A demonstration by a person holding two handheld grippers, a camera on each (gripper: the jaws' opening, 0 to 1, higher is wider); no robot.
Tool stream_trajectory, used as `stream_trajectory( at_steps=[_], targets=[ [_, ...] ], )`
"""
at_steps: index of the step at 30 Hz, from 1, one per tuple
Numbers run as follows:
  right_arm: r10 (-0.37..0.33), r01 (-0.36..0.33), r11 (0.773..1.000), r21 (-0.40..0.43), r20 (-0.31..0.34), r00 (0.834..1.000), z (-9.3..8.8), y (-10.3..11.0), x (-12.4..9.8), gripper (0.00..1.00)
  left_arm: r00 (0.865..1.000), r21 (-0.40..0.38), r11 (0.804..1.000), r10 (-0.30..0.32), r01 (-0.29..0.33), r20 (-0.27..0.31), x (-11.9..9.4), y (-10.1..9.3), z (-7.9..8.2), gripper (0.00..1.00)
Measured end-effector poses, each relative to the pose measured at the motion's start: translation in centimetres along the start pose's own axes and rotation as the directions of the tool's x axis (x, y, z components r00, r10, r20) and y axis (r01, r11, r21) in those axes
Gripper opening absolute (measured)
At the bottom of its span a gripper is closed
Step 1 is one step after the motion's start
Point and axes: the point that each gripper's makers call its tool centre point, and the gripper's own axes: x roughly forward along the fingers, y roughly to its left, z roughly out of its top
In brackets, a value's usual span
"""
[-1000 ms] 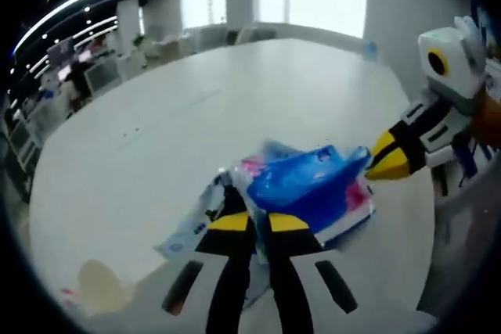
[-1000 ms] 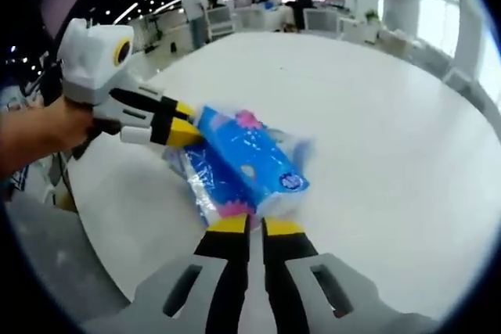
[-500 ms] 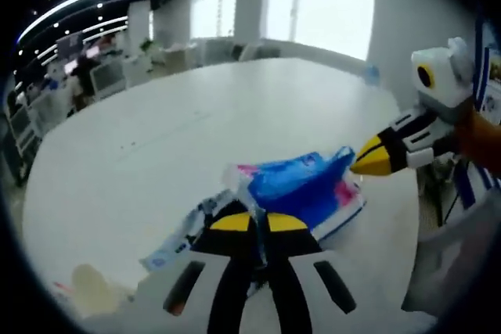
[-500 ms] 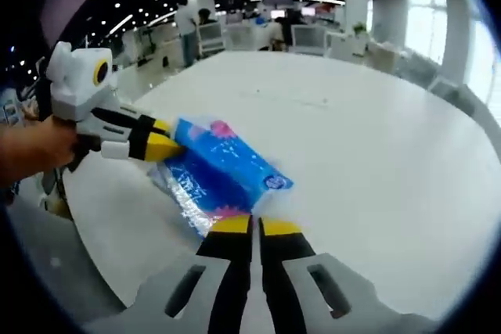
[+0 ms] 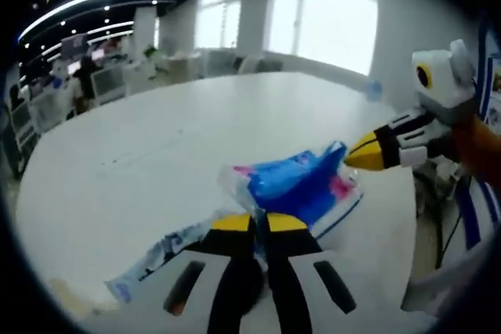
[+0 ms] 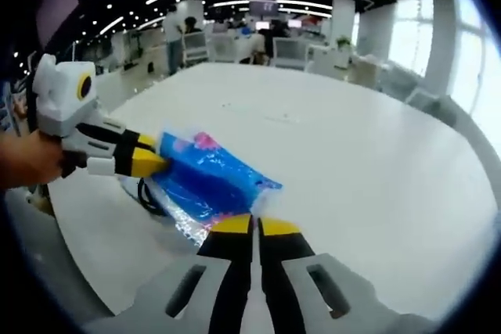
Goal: Arrange the tabletop items into an orderly group along one side of the table until the central work area is clear of visible clutter.
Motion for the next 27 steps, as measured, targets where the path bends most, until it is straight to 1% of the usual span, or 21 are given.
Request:
stream_trajectory(
  at_steps=[2,5,6,11,14,19,23,27],
  targets=[
    [-0.004,0.004,1.0,-0.017,0.001,1.0,0.0,-0.8,0.0,0.02,1.0,-0.003,1.0,0.015,-0.015,0.007,0.7,-0.5,0.4,0.02],
    [-0.029,0.028,0.998,-0.053,-0.01,1.0,-0.3,-2.5,0.2,0.02,1.0,-0.007,1.0,0.016,-0.016,0.018,1.7,-1.4,0.9,0.02],
    [-0.031,0.03,0.998,-0.052,-0.012,0.999,-0.4,-2.9,0.3,0.02,1.0,-0.006,1.0,0.016,-0.015,0.017,2.1,-1.8,1.0,0.02],
    [-0.039,0.039,0.998,-0.059,-0.011,0.999,-0.6,-4.8,0.6,0.02,1.0,-0.019,1.0,0.021,-0.021,0.01,3.9,-2.6,1.1,0.03],
    [-0.038,0.037,0.996,-0.077,-0.015,0.999,-0.9,-5.8,1.3,0.02,1.0,-0.019,0.999,0.029,-0.029,0.001,4.8,-2.9,0.8,0.03],
    [-0.016,0.014,0.996,-0.091,-0.02,1.0,-1.4,-6.9,2.8,0.01,0.998,-0.017,0.998,0.055,-0.056,-0.025,6.2,-3.1,-0.2,0.03],
    [0.009,-0.012,0.993,-0.119,-0.024,1.0,-1.9,-7.2,4.4,0.01,0.996,-0.011,0.997,0.079,-0.08,-0.045,7.0,-2.9,-1.2,0.04],
    [0.026,-0.029,0.991,-0.132,-0.027,0.999,-2.3,-7.2,5.5,0.01,0.992,-0.015,0.995,0.101,-0.102,-0.069,7.8,-2.6,-2.3,0.05]
  ],
)
